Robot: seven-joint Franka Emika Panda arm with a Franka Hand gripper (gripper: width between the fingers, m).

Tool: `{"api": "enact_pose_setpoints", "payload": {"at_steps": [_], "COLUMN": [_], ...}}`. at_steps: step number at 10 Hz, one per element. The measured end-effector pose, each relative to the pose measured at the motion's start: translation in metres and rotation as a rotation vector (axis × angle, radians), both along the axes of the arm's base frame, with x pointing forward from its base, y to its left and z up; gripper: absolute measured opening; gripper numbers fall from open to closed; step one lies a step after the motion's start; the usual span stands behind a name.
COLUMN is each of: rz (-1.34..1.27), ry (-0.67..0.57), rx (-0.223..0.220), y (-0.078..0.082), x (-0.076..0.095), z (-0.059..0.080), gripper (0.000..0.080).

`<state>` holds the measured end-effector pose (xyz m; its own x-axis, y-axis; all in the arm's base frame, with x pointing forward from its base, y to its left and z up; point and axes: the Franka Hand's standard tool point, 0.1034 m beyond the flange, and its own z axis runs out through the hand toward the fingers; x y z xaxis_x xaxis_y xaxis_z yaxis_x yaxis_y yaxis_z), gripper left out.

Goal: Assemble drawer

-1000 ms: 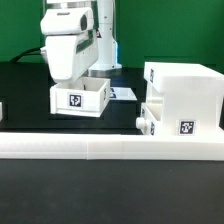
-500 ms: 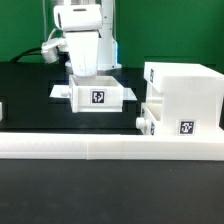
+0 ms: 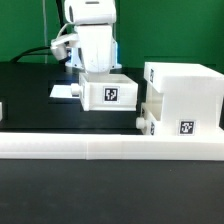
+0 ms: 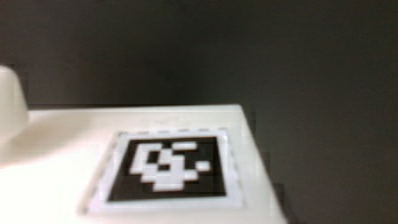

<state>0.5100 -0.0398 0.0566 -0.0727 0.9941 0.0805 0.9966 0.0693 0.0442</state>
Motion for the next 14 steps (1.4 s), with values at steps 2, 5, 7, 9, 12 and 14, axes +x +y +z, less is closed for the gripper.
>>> {"api": "enact_pose_setpoints", "payload": {"at_steps": [2,5,7,9,12,14], "rz": [-0.001,-0.03,-0.027,-0.022,-0.024,-0.029], "ry": [0.004,0.036,0.028,0.032,0.035,0.074], "rx": [0.002,0.002,0.004,0.009,0.01,0.009], "y": [0.0,0.011,0.014,0.015,0.016,0.023], "x": [-0.001,0.014,0.021,0.024,0.023,0.025], "z": [-0.002,0.005,0.007,0.004,0.002,0.005], "gripper": [0.0042,0.0042,0.0042,0.0042,0.0042,0.0042]}}
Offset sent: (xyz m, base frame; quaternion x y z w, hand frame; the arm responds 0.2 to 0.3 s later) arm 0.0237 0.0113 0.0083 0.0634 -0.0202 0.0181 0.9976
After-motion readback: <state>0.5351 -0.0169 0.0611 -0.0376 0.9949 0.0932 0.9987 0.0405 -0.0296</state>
